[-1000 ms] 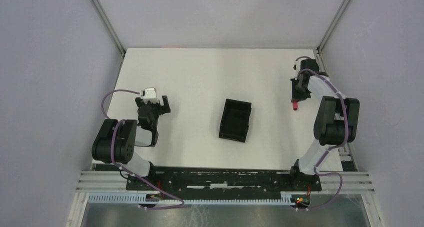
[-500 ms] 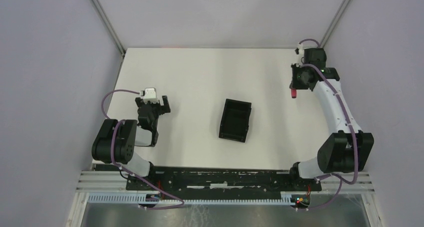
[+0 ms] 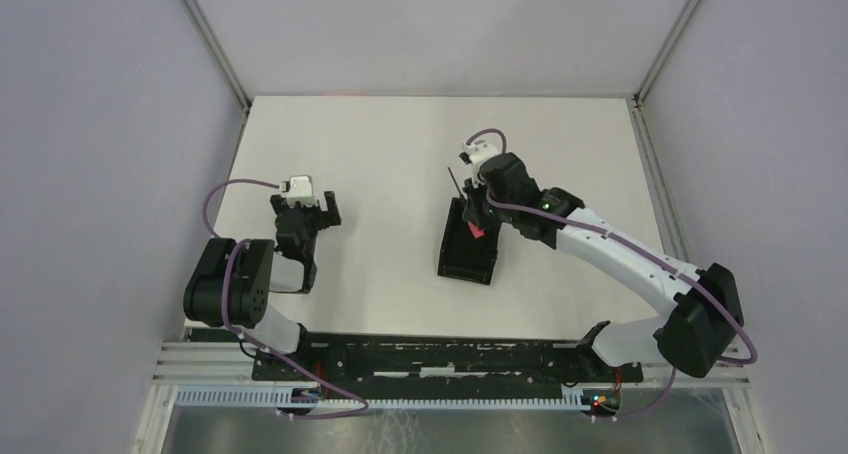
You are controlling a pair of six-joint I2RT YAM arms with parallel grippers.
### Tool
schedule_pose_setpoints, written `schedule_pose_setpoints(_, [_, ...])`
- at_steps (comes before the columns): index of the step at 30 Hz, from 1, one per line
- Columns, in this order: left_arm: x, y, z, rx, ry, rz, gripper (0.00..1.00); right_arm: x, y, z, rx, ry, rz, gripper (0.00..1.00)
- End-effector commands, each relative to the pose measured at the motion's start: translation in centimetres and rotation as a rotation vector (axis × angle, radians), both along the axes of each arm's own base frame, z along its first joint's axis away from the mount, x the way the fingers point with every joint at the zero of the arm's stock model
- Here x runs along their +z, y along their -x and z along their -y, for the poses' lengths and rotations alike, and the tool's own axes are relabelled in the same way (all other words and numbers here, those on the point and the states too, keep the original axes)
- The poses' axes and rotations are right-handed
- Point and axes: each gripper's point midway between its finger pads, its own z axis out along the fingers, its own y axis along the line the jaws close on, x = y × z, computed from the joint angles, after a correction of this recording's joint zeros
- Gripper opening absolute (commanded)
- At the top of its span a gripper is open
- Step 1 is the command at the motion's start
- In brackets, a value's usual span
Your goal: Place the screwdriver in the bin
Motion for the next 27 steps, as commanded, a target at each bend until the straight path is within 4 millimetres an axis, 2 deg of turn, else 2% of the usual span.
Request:
schedule_pose_setpoints(1, [1.4,-0.3,0.1,-0.004,0.018,0.049,1.00,-2.8,0.2,-0.5,-0.064,0.006,0.016,0.00])
schedule_pose_setpoints(6, [1.4,-0.3,0.1,-0.002,0.018,0.051,1.00,-7.2,1.3,-0.5,-0.056,0.082,-0.039,0.00])
schedule_pose_setpoints(13, [1.4,-0.4,0.1,-0.002,0.018,0.049,1.00,-10.3,1.6,0.8,-0.094,0.143,-0.053,0.01])
schedule_pose_setpoints(15, [1.5,-0.4,0.1,-0.002,0.018,0.051,1.00,-10.8,1.4,1.1,-0.103,0.166,-0.055,0.15])
schedule_pose_setpoints(18, [1.4,-0.3,0.1,-0.004,0.018,0.050,1.00,-10.9,1.2,0.7,-0.095,0.166,-0.061,0.39])
schedule_pose_setpoints(20, [1.4,-0.3,0.1,-0.002,0.018,0.050,1.00,-10.5,1.1,0.3,-0.091,0.149,-0.056,0.46])
schedule_pose_setpoints(24, [1.4,-0.4,0.1,-0.003,0.018,0.050,1.00,-8.6,0.6,-0.1,-0.099,0.113,-0.018,0.48])
schedule_pose_setpoints(27, [1.4,-0.3,0.1,-0.003,0.018,0.049,1.00,-6.2,0.1,-0.6,-0.102,0.068,0.029,0.48])
